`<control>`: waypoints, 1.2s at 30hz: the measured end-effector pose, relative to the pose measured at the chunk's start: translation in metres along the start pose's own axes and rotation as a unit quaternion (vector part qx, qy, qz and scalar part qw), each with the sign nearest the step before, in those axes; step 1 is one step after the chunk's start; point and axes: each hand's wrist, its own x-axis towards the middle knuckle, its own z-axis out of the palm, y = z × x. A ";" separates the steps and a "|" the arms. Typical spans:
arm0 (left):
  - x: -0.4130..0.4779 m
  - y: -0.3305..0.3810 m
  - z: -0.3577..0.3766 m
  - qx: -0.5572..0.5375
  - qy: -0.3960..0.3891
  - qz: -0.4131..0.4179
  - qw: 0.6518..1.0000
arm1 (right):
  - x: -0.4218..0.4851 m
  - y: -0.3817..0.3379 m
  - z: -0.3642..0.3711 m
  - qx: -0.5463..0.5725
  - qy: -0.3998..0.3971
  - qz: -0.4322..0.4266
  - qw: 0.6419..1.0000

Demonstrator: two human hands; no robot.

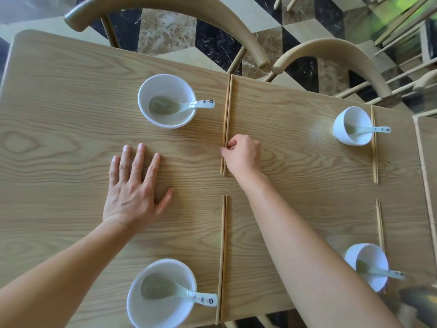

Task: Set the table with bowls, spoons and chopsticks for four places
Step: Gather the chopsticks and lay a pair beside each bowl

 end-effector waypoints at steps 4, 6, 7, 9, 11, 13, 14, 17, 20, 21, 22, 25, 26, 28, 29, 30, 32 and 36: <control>0.000 0.000 0.000 0.000 -0.005 -0.002 1.000 | -0.001 -0.001 0.000 -0.010 0.001 -0.004 1.000; -0.001 0.000 -0.001 0.000 -0.006 -0.002 1.000 | -0.001 0.000 0.000 -0.011 0.002 -0.004 1.000; -0.001 0.000 -0.001 0.000 -0.006 -0.002 1.000 | -0.001 0.000 0.000 -0.011 0.002 -0.005 1.000; -0.001 0.000 -0.001 -0.001 -0.007 -0.002 1.000 | -0.001 0.000 -0.001 -0.010 0.000 -0.006 1.000; 0.000 0.000 -0.002 -0.003 -0.007 -0.003 1.000 | -0.001 0.000 -0.001 -0.010 -0.001 -0.006 1.000; 0.000 0.000 -0.002 -0.006 -0.007 -0.004 1.000 | -0.001 0.000 0.000 -0.017 -0.002 -0.008 1.000; -0.001 0.001 -0.002 -0.007 -0.007 -0.004 1.000 | -0.001 0.000 0.000 -0.018 -0.002 -0.008 1.000; -0.001 0.001 -0.003 -0.006 -0.010 -0.004 1.000 | -0.001 -0.001 0.001 -0.016 0.000 -0.003 1.000; -0.001 0.001 -0.003 -0.008 -0.010 -0.005 1.000 | -0.001 -0.001 0.002 -0.017 0.003 0.002 1.000; -0.001 0.001 -0.003 -0.007 -0.010 -0.005 1.000 | 0.000 -0.001 0.002 -0.017 0.004 0.003 1.000; -0.001 0.001 -0.003 -0.008 -0.010 -0.005 1.000 | 0.000 -0.001 0.003 -0.018 0.005 0.003 1.000; -0.001 0.001 -0.003 -0.009 -0.008 -0.006 1.000 | 0.002 0.000 0.004 -0.027 0.005 0.003 1.000; -0.001 0.001 -0.003 -0.010 -0.007 -0.005 1.000 | 0.002 -0.001 0.004 -0.029 0.006 0.002 1.000; -0.001 0.001 -0.002 -0.010 -0.005 -0.005 1.000 | 0.002 -0.001 0.005 -0.032 0.009 0.001 0.999; -0.001 0.001 -0.002 -0.009 -0.005 -0.004 1.000 | 0.003 0.000 0.005 -0.033 0.011 0.001 0.999; -0.001 0.001 -0.002 -0.009 -0.002 -0.003 1.000 | 0.003 -0.001 0.005 -0.035 0.012 0.001 0.999; -0.001 0.000 -0.002 -0.012 -0.006 -0.004 1.000 | 0.002 -0.001 0.006 -0.038 0.016 0.001 0.999; -0.001 0.001 -0.002 -0.013 -0.008 -0.005 1.000 | 0.001 -0.001 0.007 -0.046 0.024 -0.003 0.999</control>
